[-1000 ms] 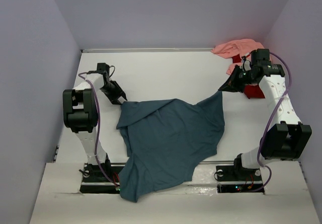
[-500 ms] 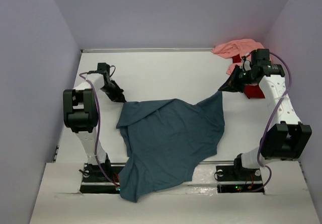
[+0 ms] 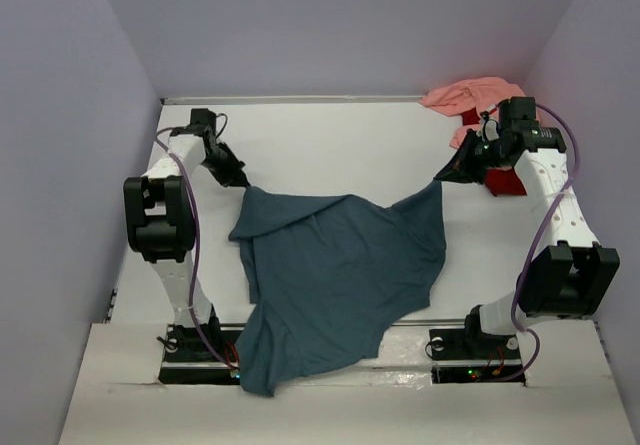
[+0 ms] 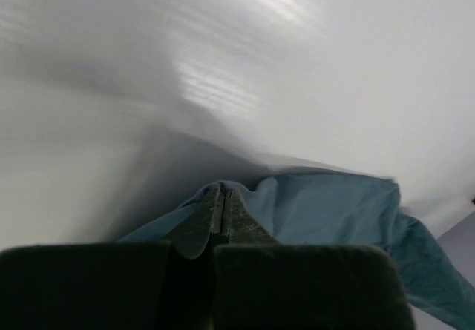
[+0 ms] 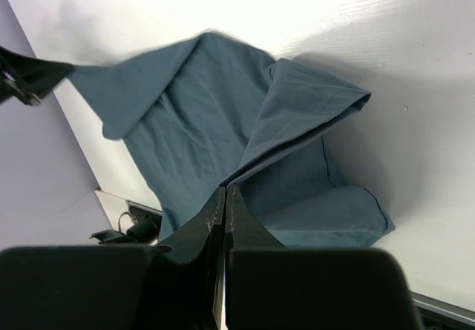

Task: Fold and stack the t-shirts
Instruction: Flatten out the tshirt

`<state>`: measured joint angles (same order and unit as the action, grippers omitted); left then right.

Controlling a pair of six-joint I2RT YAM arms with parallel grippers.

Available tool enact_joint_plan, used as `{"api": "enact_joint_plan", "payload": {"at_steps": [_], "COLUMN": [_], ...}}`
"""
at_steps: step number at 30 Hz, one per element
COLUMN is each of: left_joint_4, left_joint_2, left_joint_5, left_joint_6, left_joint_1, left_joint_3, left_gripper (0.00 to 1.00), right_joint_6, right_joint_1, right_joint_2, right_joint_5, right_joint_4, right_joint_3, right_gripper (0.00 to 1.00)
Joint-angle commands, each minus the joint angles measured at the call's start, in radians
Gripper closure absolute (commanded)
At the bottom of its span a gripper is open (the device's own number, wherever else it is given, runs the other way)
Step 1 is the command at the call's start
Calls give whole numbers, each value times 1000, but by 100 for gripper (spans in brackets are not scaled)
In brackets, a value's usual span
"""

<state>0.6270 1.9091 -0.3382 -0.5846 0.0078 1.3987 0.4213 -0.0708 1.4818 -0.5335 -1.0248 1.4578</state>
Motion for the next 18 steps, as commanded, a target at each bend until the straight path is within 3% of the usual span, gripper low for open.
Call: {"api": "enact_joint_plan", "payload": {"at_steps": [1, 10, 13, 18], "left_joint_4": [-29, 57, 79, 27], "left_joint_2": [16, 243, 298, 263], "left_joint_5": [-22, -77, -102, -101], "left_joint_6": [-12, -80, -81, -83], "left_joint_1": [-5, -51, -57, -60], "left_joint_3": [250, 805, 882, 838], "left_gripper": [100, 100, 100, 100], "right_joint_6": [-18, -18, -18, -21], "right_joint_1": [2, 2, 2, 2], "right_joint_2": [6, -20, -23, -23], "right_joint_5": [-5, -11, -3, 3], "right_joint_4": [12, 20, 20, 14], "right_joint_3": [32, -8, -7, -5], "right_gripper": [100, 100, 100, 100]}}
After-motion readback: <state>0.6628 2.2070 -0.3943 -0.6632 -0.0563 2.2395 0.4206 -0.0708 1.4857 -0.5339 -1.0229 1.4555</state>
